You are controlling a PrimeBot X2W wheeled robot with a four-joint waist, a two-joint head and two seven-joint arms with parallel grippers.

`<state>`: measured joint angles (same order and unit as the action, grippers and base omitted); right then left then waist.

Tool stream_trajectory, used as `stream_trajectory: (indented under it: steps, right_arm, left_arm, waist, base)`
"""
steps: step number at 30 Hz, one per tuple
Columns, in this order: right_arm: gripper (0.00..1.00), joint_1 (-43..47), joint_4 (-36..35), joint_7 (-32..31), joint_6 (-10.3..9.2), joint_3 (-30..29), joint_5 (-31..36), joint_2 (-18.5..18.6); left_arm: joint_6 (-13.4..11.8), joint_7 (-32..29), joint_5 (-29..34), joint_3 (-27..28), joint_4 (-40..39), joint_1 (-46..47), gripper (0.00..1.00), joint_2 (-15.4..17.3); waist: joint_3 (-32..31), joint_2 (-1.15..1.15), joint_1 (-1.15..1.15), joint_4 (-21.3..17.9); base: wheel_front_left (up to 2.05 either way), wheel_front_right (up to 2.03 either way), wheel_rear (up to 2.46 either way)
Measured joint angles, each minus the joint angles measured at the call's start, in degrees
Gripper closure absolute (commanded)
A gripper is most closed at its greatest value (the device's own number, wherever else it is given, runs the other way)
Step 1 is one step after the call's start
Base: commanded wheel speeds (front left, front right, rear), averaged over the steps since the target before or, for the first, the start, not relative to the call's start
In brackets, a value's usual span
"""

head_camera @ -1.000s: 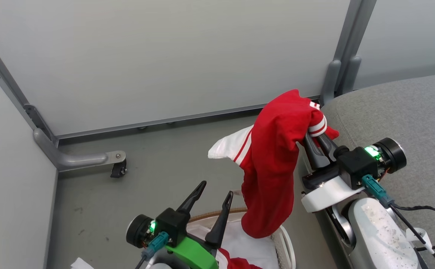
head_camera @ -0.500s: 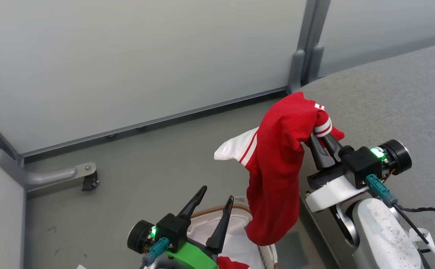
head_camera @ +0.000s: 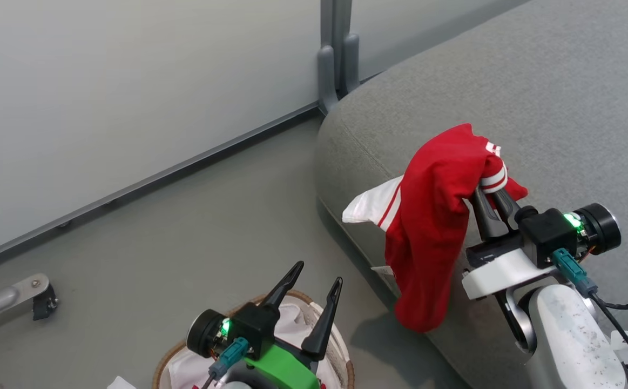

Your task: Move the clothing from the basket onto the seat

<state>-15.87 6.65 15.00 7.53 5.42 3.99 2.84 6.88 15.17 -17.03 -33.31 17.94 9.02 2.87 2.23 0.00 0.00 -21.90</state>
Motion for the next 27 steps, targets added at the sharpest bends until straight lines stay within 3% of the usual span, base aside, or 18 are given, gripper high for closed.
stream_trajectory:
  steps: [11, 18, 27]
  right_arm:
    - [1.0, -4.5, -1.6, 0.0, 0.0, -3.5, -0.1, 0.0]
    - [1.0, -15.8, -0.1, 0.0, 0.0, -6.4, 2.8, 0.2]
    - [1.0, -38.1, 4.1, 0.0, 0.0, -13.8, 4.4, 10.0]
  left_arm:
    - [0.3, 0.0, 1.0, 0.0, -0.1, 2.0, 0.0, -0.1]
    - [0.4, 0.0, 2.6, 0.6, -1.1, 4.4, 0.0, 1.2]
    - [0.4, 0.0, 4.3, 2.6, -2.8, 8.9, 0.0, 3.0]
  waist:
    - [5.5, 0.0, 0.0, -1.0]
    - [9.3, 0.0, 0.0, 1.2]
    - [16.6, 0.0, 0.0, 3.7]
  base:
    - [0.0, 0.0, 0.0]
    - [0.0, 0.0, 0.0]
    - [0.0, 0.0, 0.0]
